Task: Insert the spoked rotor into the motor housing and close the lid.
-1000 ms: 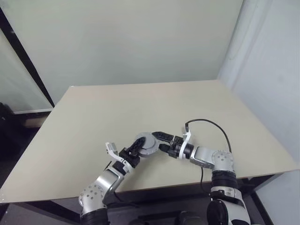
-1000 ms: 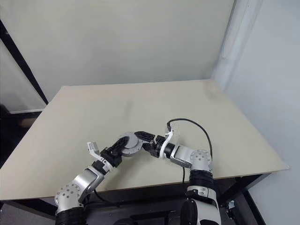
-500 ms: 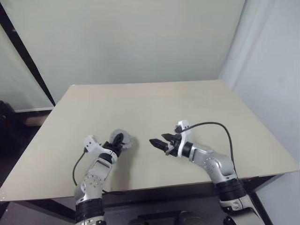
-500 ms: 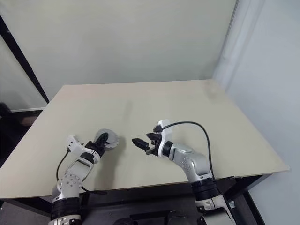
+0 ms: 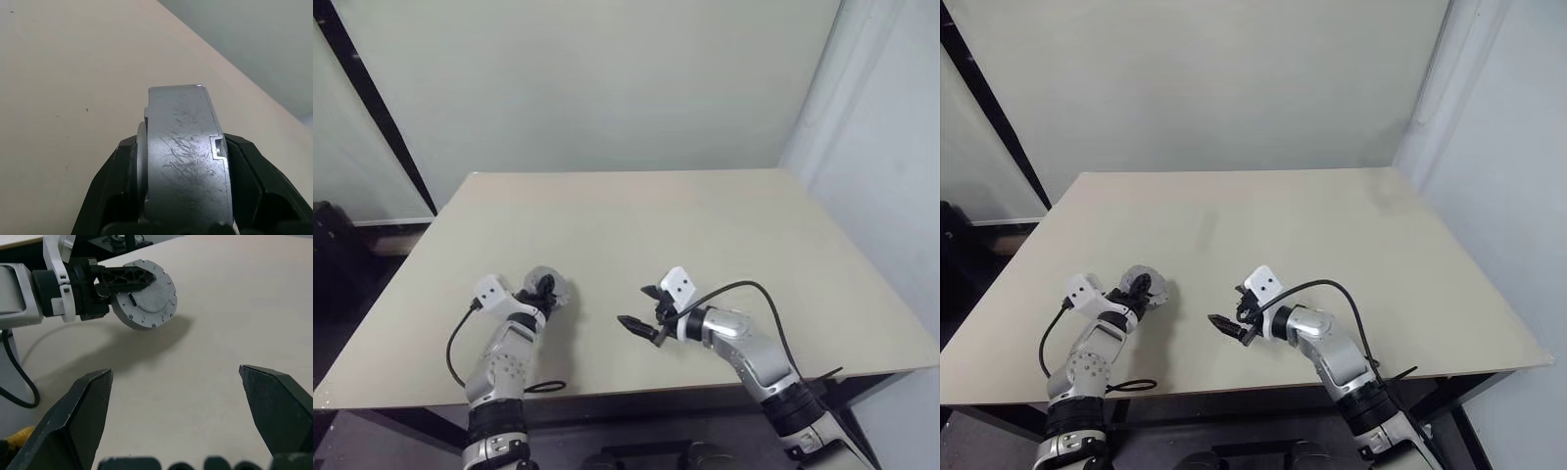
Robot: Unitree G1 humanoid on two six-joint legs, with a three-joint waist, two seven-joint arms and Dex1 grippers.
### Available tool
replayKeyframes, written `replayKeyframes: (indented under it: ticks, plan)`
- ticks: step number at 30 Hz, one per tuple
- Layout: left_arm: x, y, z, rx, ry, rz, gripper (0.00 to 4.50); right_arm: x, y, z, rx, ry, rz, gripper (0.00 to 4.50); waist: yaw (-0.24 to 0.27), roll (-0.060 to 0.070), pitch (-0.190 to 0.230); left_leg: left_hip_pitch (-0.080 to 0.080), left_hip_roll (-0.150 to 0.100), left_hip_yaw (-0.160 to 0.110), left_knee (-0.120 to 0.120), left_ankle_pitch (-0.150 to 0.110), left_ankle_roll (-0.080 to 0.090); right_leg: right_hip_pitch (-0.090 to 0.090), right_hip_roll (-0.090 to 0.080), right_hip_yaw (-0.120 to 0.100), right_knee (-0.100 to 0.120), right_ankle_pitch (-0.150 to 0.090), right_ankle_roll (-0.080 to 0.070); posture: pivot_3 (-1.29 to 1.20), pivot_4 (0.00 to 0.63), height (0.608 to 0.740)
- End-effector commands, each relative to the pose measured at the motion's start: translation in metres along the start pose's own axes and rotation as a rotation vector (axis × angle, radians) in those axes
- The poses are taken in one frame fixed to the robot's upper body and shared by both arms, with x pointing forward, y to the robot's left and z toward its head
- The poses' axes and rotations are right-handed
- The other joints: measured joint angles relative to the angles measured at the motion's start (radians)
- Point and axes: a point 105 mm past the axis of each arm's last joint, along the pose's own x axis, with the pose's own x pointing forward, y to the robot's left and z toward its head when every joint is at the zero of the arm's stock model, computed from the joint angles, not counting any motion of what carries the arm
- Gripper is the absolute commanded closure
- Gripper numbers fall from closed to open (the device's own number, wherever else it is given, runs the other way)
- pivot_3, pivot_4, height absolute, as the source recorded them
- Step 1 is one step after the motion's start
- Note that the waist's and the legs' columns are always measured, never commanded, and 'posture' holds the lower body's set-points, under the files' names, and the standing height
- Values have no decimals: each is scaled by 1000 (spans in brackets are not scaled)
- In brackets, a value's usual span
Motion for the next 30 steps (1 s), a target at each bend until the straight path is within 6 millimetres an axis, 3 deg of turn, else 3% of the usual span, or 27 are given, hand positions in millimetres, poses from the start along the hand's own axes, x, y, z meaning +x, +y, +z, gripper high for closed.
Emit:
replayKeyframes:
  ticks: [1,6,8,18,23,27,30]
  plan:
    - [3,-6,15,36,-44,-23,2131,0,0,12,-37,-42,-3,0,0,0,0,0,0,0,0,0,0,0,0,0,0,0,0,0,0,740]
    - [1,10,12,70,-31,50,450,1,-1,12,-48,-34,-7,0,0,0,0,1,0,0,0,0,0,0,0,0,1,0,0,0,0,740]
    - [-1,15,13,87,-38,77,51,1,-1,11,-52,-30,-9,0,0,0,0,1,0,0,0,0,0,1,0,0,1,0,0,0,0,740]
    - [-17,33,25,268,-65,142,51,-1,-8,8,-45,-16,-36,0,0,0,0,2,0,0,1,0,0,1,0,0,2,0,0,0,0,740]
    - [-25,31,33,374,-77,116,51,-7,-17,6,-27,-16,-72,0,0,0,0,3,1,0,1,0,0,2,0,0,2,0,0,0,0,740]
    - [-33,6,37,552,-71,-32,51,-18,-36,4,-19,-8,-135,0,1,0,0,3,0,1,1,0,0,2,-1,0,2,0,0,0,0,740]
    - [-49,-42,27,663,-22,-314,51,-35,-58,3,-9,-2,-209,0,3,0,0,3,0,2,2,0,0,2,-2,0,2,0,-1,0,0,740]
